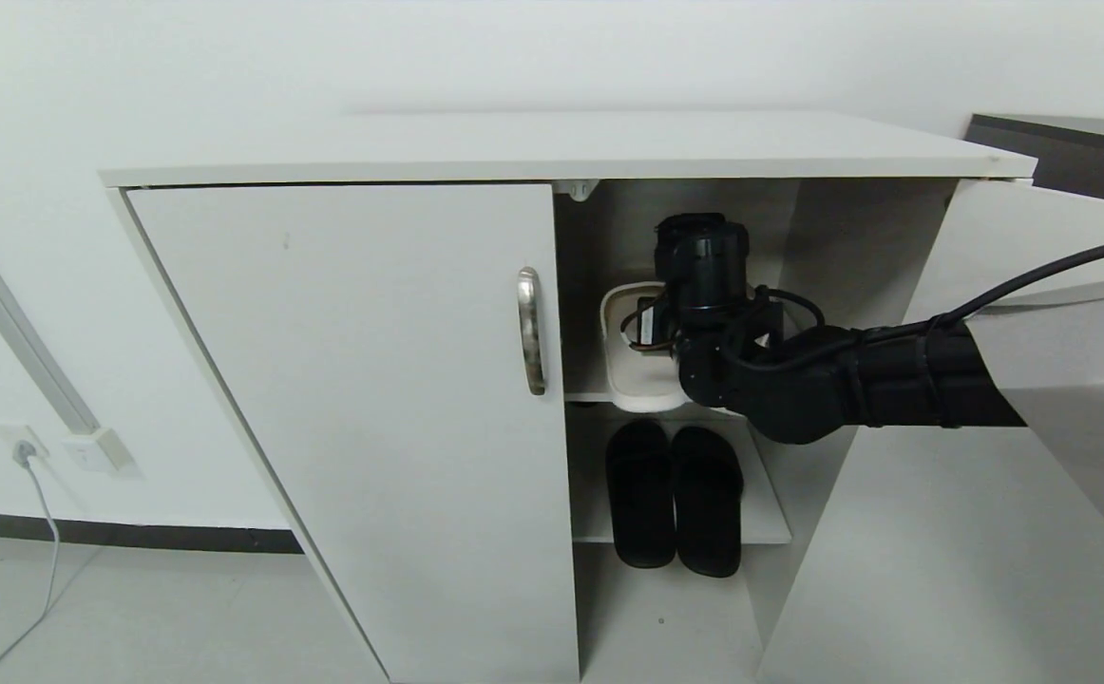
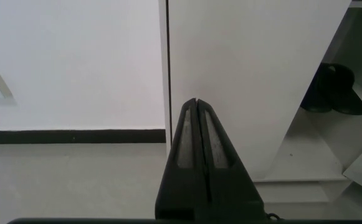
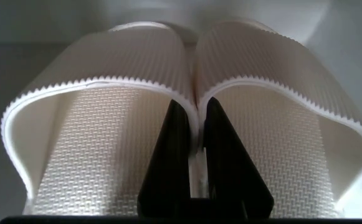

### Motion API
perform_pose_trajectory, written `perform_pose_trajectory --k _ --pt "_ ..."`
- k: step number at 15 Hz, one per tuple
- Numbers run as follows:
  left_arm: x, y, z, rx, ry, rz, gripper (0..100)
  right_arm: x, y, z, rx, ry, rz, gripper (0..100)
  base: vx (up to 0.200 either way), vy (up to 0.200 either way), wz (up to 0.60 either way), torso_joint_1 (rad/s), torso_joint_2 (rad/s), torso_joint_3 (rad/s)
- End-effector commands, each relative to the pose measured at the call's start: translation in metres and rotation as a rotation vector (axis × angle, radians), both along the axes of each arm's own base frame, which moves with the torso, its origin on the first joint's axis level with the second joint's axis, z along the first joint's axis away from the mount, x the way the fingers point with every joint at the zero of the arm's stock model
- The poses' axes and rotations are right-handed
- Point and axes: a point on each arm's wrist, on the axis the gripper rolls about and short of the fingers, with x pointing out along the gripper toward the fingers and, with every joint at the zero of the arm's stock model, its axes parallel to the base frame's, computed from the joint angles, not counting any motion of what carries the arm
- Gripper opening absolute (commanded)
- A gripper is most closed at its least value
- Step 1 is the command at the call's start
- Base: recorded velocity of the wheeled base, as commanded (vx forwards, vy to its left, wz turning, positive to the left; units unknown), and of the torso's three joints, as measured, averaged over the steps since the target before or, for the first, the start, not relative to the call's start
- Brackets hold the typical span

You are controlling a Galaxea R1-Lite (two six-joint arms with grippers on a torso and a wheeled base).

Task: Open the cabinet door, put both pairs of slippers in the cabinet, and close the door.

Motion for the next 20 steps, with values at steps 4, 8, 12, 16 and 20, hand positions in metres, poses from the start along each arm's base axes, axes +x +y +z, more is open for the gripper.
perform_pose_trajectory --k 4,8,12,16,20 --pt "0.0 0.0 0.0 0.001 0.0 0.0 0 0.005 -0.005 -0.002 -0.006 0.01 -0.004 0 0.0 0.0 0.0 0.0 0.0 0.0" --pt "0.0 0.0 0.0 0.002 0.0 -0.001 0 0.006 -0.006 -0.003 -0.011 0.016 -0.007 0 0.0 0.0 0.0 0.0 0.0 0.0" --pt "0.0 0.0 0.0 0.001 0.0 -0.001 0 0.007 -0.005 -0.006 -0.014 0.021 -0.007 0 0.0 0.0 0.0 0.0 0.0 0.0" --pt "0.0 0.0 0.0 0.001 0.0 -0.001 0 0.007 -0.005 -0.008 -0.014 0.025 -0.007 100 0.0 0.0 0.0 0.0 0.0 0.0" --pt "0.0 0.0 0.0 -0.001 0.0 -0.001 0 -0.009 -0.011 0.0 -0.016 0.029 -0.004 100 0.0 0.0 0.0 0.0 0.0 0.0"
